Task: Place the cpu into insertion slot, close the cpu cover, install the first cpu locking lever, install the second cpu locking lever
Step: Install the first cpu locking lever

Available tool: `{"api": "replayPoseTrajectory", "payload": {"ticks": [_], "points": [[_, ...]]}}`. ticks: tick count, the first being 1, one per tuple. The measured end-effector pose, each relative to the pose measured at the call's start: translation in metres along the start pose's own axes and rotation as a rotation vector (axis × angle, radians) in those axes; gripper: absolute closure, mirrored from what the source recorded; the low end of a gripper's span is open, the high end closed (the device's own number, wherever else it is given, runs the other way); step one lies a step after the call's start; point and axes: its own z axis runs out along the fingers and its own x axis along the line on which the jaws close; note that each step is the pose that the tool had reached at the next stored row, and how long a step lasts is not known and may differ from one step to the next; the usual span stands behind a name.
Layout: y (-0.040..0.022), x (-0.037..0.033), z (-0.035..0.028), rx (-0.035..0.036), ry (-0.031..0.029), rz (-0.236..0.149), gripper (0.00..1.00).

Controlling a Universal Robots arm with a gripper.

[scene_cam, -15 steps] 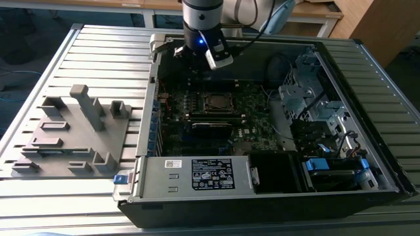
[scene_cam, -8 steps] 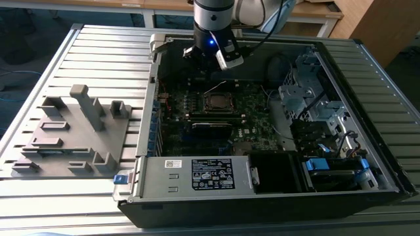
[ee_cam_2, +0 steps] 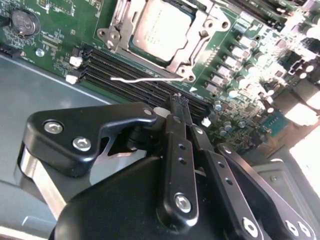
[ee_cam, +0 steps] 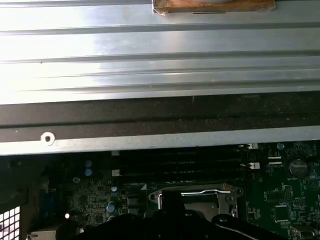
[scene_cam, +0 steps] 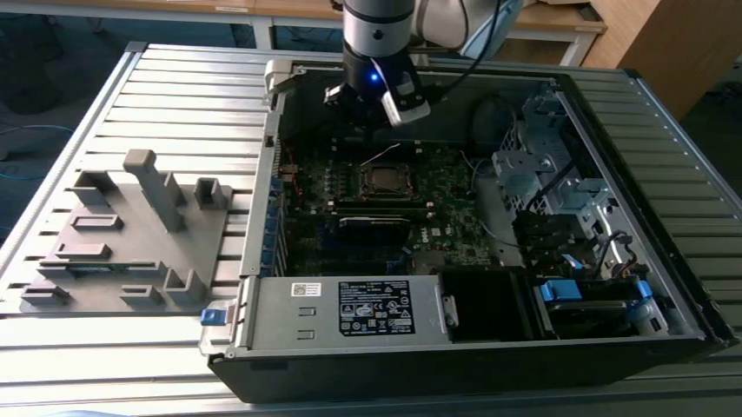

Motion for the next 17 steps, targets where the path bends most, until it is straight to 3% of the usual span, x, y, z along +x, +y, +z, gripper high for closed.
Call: {"api": "replayPoseTrajectory", "payload": {"ticks": [4,11,17], "points": [[0.0019,-0.0028,0.0032,0.0001,-0.0005,0.003,0.89],[0.0042,-0.0169,0.0071,0.0,-0.0008,0.005,0.89],[0.0049,-0.0201,0.0109,0.0003,-0.001,0.008,0.89]]}}
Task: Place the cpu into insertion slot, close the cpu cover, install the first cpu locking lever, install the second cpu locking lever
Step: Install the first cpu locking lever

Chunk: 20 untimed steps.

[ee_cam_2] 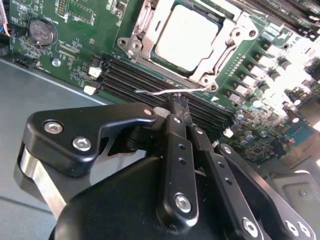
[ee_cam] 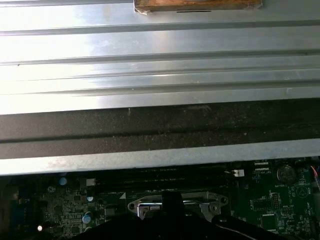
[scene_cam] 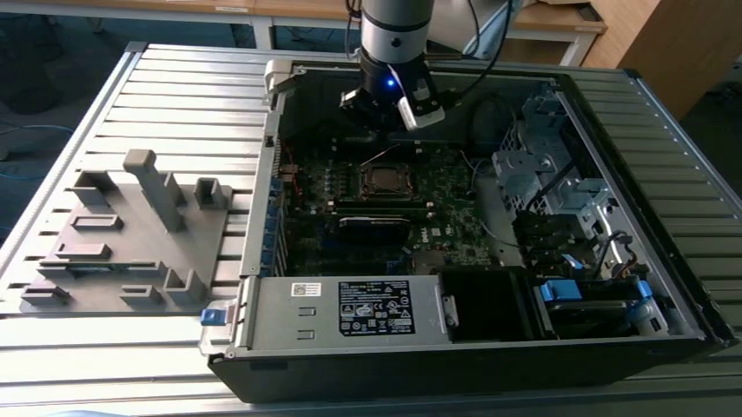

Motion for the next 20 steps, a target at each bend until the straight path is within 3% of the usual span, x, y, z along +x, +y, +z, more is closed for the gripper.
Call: {"api": "replayPoseTrajectory", "payload": {"ticks": [20], "points": [[0.0038,-0.006,0.0123,-0.0001,-0.0002,0.001,0.89]]}}
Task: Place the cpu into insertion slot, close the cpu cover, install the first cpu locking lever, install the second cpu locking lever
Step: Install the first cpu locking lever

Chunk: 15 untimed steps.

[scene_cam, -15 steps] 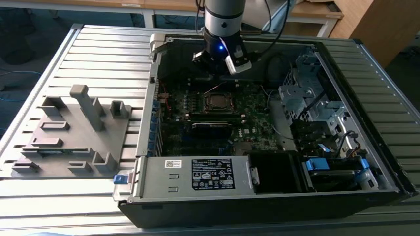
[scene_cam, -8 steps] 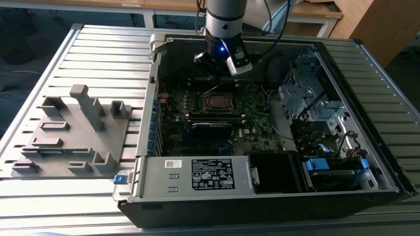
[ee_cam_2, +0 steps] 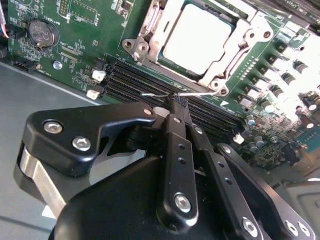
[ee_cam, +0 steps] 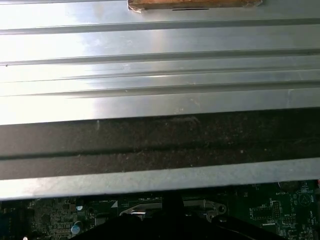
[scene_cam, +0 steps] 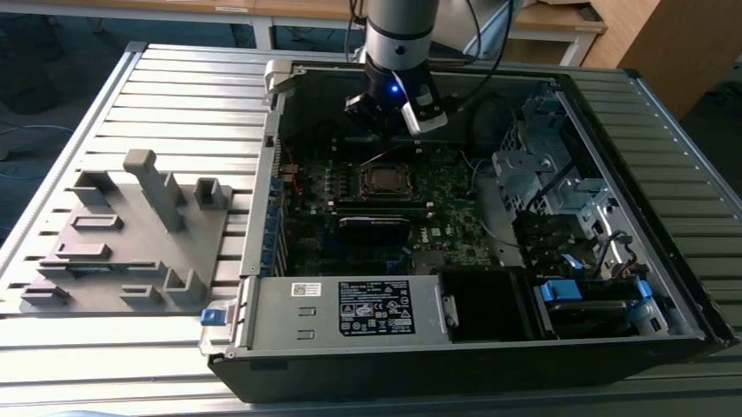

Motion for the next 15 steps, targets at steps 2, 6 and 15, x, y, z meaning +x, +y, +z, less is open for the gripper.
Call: {"api": "replayPoseTrajectory", "payload": {"ticks": [2,6,15], "points": [[0.0004,-0.001,0.0009,0.0002,0.0001,0.0,0.89],[0.001,-0.0029,0.0022,0.0001,0.0,0.0,0.89],[0.0003,-0.0029,0.0078,0.0001,-0.0001,0.0,0.89]]}}
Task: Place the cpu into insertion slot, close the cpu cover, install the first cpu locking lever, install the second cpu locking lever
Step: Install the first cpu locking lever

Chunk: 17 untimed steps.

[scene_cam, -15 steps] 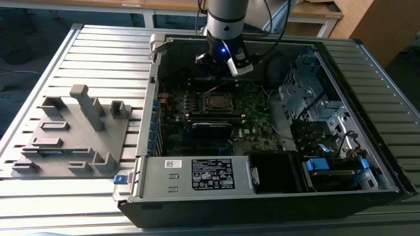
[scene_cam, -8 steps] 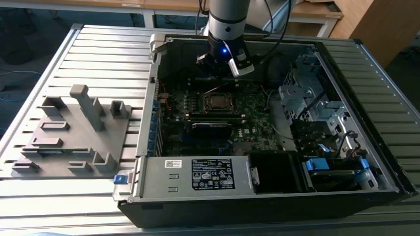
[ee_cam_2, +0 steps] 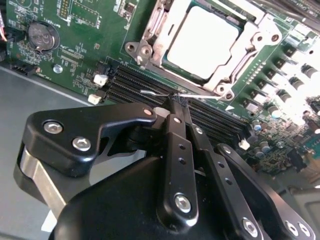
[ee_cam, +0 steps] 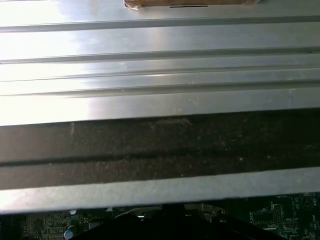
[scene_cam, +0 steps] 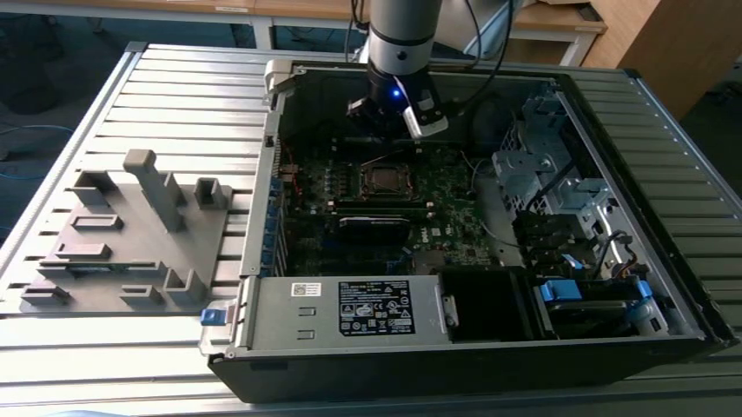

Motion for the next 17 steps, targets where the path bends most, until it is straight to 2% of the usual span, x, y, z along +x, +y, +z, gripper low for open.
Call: {"api": "replayPoseTrajectory", "payload": {"ticks": [5,13,17], "points": [[-0.0005,-0.0004,0.0045,0.0026,-0.0005,0.0,0.89],[-0.0007,-0.0034,0.0074,0.0125,-0.0017,0.002,0.89],[-0.0008,-0.0035,0.0087,0.0157,-0.0057,0.034,0.89]]}}
